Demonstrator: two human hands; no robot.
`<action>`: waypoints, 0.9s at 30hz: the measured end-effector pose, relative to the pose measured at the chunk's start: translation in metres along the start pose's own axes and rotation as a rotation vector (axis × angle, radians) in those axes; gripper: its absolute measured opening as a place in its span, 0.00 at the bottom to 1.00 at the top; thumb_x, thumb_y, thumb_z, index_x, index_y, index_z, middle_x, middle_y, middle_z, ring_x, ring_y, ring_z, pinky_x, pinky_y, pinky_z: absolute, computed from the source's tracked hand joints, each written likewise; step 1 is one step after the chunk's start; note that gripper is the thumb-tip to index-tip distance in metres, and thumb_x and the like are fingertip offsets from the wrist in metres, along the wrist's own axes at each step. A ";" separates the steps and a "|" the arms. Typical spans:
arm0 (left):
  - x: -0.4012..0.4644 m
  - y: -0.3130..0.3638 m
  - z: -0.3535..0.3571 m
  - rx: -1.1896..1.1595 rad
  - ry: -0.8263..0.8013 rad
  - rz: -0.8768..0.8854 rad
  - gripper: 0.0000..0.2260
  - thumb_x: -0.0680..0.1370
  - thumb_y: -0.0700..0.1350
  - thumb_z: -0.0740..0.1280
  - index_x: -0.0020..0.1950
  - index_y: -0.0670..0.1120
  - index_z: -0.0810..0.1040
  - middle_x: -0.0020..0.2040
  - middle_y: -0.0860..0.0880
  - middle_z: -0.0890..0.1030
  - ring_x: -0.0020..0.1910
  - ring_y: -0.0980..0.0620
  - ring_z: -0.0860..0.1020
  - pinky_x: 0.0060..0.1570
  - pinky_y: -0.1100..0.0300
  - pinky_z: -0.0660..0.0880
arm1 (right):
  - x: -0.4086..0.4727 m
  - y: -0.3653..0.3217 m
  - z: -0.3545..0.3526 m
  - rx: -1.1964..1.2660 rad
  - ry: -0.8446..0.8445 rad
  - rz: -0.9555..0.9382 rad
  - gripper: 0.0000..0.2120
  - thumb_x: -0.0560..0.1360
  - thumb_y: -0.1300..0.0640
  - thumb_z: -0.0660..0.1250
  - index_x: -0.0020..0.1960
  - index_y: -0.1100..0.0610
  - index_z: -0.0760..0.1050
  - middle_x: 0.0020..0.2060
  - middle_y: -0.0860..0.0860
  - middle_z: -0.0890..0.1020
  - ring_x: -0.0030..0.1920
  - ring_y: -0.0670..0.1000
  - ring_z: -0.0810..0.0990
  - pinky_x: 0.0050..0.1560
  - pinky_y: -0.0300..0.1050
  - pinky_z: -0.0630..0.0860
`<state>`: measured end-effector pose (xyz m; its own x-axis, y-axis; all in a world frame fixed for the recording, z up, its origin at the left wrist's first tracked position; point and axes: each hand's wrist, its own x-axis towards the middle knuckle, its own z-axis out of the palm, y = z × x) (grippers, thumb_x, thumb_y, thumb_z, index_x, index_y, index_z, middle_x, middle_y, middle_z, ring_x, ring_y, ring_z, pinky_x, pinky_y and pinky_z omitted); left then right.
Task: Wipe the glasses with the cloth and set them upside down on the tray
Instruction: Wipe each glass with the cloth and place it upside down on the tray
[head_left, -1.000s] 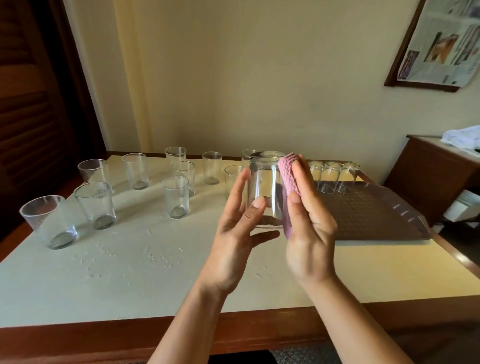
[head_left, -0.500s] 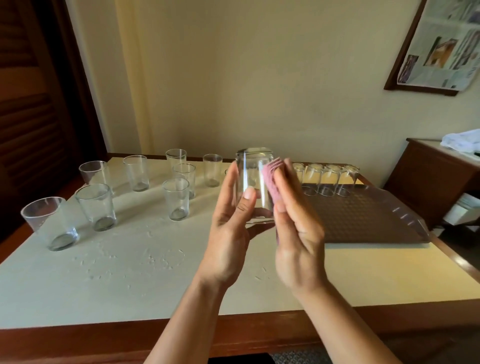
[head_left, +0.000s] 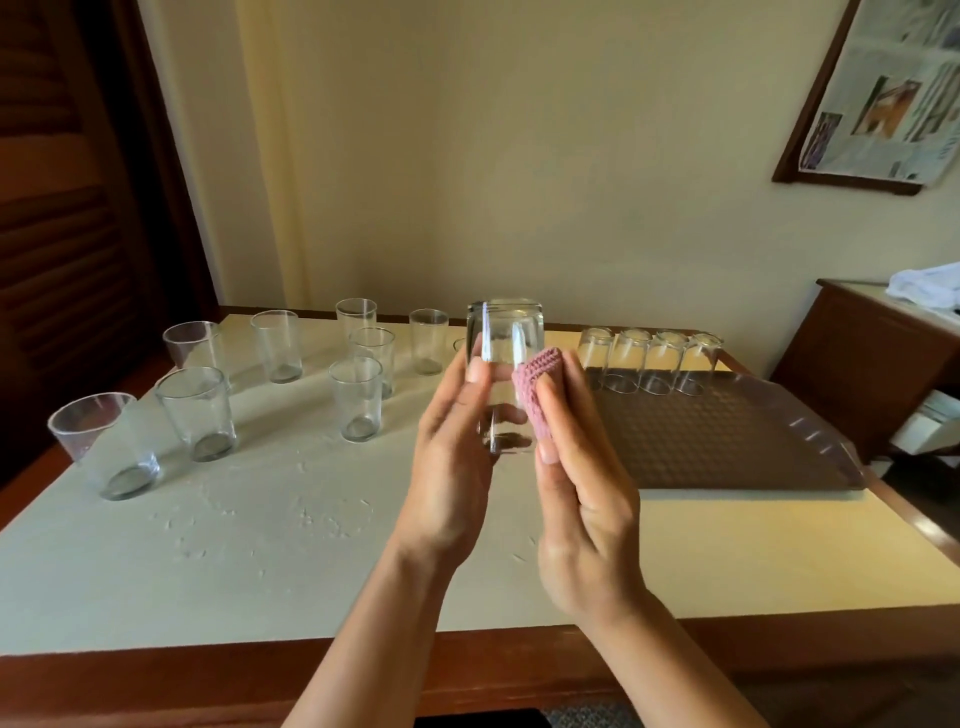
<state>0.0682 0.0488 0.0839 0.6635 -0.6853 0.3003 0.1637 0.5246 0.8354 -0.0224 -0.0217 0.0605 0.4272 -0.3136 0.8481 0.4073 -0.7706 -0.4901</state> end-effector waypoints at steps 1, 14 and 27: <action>-0.002 0.000 -0.002 -0.025 -0.034 -0.024 0.22 0.84 0.56 0.61 0.73 0.46 0.77 0.67 0.40 0.81 0.62 0.41 0.80 0.63 0.44 0.74 | -0.004 0.002 0.000 0.005 0.009 -0.010 0.23 0.78 0.78 0.57 0.73 0.70 0.64 0.75 0.69 0.64 0.79 0.55 0.64 0.77 0.48 0.65; -0.001 0.000 -0.006 -0.089 -0.091 -0.035 0.25 0.79 0.49 0.62 0.76 0.64 0.70 0.69 0.49 0.82 0.58 0.44 0.82 0.64 0.39 0.77 | -0.010 0.004 -0.002 0.087 0.018 0.047 0.22 0.79 0.76 0.56 0.73 0.69 0.65 0.78 0.64 0.62 0.80 0.56 0.63 0.76 0.58 0.67; -0.001 -0.003 -0.003 -0.098 -0.061 -0.088 0.28 0.79 0.49 0.67 0.79 0.52 0.69 0.65 0.49 0.84 0.57 0.51 0.84 0.63 0.48 0.77 | -0.012 0.001 -0.003 0.184 0.042 0.095 0.24 0.81 0.73 0.56 0.76 0.63 0.68 0.79 0.60 0.62 0.79 0.57 0.64 0.76 0.59 0.66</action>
<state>0.0693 0.0496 0.0791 0.5985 -0.7586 0.2574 0.2922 0.5059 0.8116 -0.0293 -0.0201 0.0506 0.4378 -0.4060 0.8022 0.5088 -0.6237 -0.5934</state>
